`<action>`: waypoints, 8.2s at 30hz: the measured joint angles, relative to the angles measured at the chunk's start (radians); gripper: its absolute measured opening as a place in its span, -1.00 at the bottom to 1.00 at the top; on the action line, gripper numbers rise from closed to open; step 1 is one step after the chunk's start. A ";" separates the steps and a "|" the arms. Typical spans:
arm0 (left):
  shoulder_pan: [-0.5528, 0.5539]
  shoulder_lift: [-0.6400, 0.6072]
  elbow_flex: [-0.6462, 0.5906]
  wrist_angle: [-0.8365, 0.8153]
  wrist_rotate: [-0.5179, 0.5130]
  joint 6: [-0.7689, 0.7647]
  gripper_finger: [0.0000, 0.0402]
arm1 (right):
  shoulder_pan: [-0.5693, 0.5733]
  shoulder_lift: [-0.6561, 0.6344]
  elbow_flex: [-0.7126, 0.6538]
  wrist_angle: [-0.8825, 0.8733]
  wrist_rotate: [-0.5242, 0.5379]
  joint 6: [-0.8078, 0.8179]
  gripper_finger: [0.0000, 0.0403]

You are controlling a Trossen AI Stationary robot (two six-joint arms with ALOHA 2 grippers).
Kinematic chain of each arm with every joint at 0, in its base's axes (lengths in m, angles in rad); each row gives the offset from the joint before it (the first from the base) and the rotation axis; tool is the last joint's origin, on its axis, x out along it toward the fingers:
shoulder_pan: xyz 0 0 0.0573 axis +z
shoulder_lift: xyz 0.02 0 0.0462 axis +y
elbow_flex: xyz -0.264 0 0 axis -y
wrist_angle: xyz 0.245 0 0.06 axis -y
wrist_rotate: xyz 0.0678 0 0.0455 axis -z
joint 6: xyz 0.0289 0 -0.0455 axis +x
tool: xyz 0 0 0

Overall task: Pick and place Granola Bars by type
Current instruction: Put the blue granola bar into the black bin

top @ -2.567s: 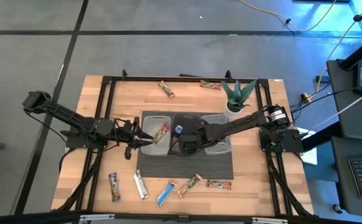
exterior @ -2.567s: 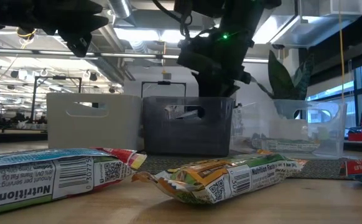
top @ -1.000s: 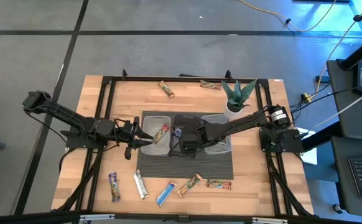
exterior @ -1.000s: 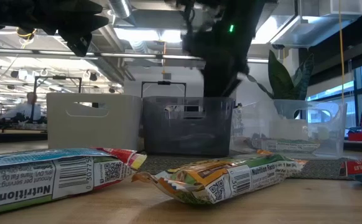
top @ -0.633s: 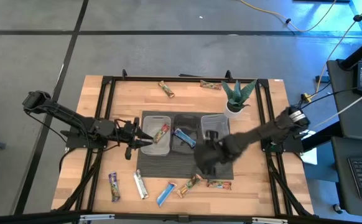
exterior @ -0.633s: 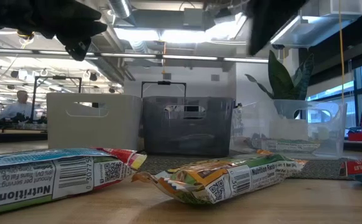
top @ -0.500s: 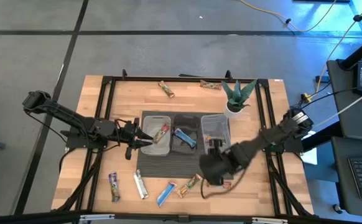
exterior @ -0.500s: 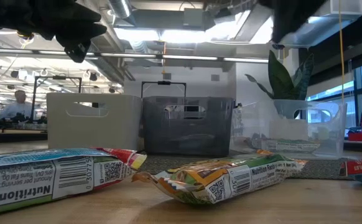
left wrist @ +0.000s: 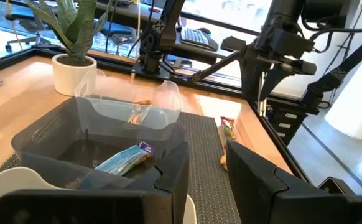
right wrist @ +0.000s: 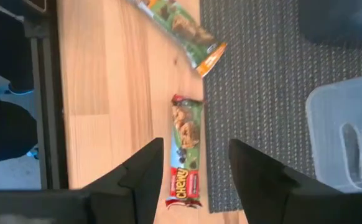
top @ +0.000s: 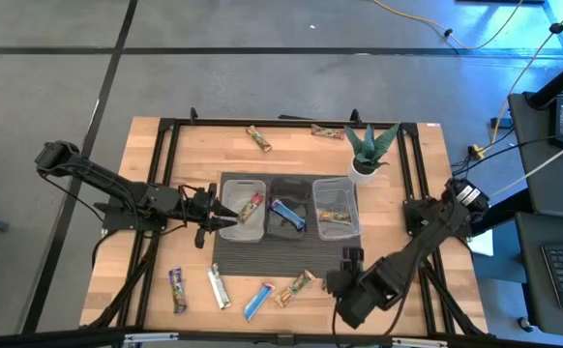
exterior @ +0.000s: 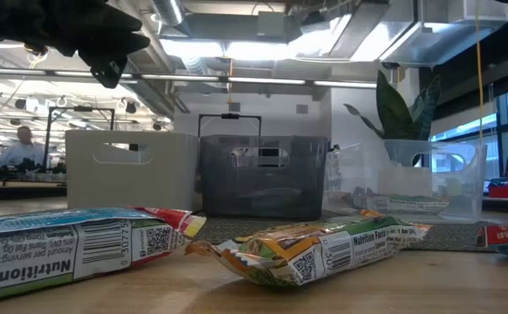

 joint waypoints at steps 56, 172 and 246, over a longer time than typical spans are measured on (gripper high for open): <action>0.000 0.000 0.002 0.000 -0.008 0.002 -0.50 | 0.163 -0.002 -0.044 -0.174 0.217 0.059 -0.08; -0.596 0.830 0.906 -1.610 0.340 -1.944 0.25 | 0.034 -0.405 -0.731 0.743 0.066 -0.295 -0.08; -0.689 0.968 0.775 -1.278 -0.027 -1.893 -0.49 | 0.001 -0.405 -0.731 0.892 0.028 -0.509 -0.08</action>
